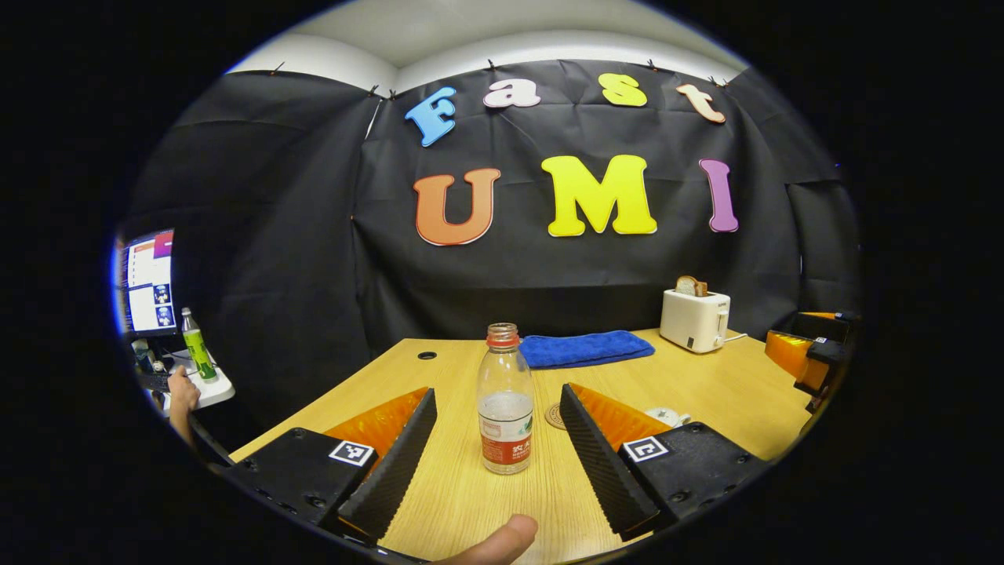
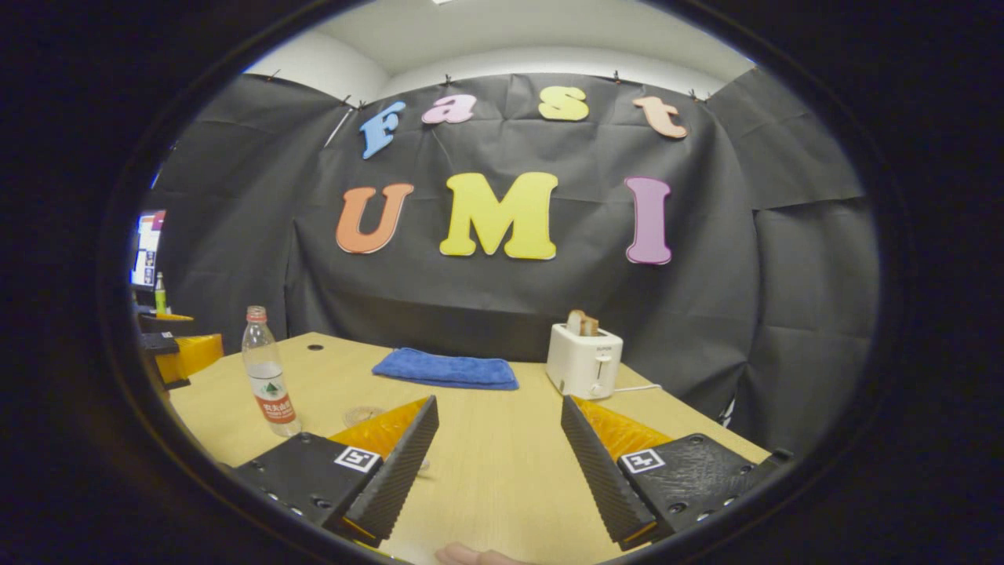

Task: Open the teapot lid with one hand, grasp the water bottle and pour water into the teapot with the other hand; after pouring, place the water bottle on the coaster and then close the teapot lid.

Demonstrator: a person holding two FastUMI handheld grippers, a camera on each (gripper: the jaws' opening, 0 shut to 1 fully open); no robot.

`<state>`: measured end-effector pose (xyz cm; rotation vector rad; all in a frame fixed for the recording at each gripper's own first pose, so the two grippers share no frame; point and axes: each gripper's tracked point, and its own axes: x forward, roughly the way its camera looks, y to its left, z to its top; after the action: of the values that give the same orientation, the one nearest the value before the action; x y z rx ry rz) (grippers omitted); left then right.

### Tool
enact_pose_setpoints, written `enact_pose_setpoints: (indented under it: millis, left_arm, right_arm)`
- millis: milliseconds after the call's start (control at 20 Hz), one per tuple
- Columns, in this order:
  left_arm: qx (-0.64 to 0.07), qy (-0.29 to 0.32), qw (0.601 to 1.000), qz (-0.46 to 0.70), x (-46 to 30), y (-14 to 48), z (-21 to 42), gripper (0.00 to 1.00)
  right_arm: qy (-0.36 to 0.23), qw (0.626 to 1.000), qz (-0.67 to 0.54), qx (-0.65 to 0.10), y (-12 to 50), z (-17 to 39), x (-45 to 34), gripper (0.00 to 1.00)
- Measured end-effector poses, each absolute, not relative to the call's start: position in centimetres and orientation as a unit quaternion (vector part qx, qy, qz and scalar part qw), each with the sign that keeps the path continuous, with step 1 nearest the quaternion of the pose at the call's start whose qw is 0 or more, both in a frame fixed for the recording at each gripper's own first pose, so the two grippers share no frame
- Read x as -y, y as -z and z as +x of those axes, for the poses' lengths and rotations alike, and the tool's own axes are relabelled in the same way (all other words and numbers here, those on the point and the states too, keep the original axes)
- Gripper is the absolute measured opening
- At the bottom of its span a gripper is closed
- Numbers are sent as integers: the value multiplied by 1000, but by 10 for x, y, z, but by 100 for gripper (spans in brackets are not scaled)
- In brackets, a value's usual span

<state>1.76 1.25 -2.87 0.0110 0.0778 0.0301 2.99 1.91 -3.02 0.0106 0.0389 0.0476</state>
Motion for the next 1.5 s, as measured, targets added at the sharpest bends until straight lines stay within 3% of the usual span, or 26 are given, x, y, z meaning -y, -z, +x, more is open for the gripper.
enact_pose_setpoints:
  millis: [50,550,950,1050,1100,1400,1450,1500]
  left_arm:
    - [-40,-14,999,3,-13,30,20,99]
    - [-54,-19,998,13,-17,41,28,99]
    - [-63,-27,998,2,-32,48,31,99]
    - [-64,-28,998,-4,-35,48,33,99]
    - [-65,-29,997,-7,-36,49,33,99]
    - [-66,-34,997,-14,-41,49,33,99]
    - [-65,-34,997,-13,-41,49,33,99]
    - [-64,-33,997,-14,-40,49,33,99]
  right_arm:
    - [-29,999,9,-20,33,36,-24,98]
    - [-84,996,-7,-9,68,87,-97,95]
    - [-123,991,5,-60,110,106,-150,98]
    - [-121,991,12,-56,112,109,-151,86]
    - [-125,990,15,-55,113,110,-155,75]
    - [-132,987,39,-82,128,113,-157,39]
    - [-121,989,40,-78,125,117,-151,43]
    - [-124,988,45,-82,129,117,-153,25]
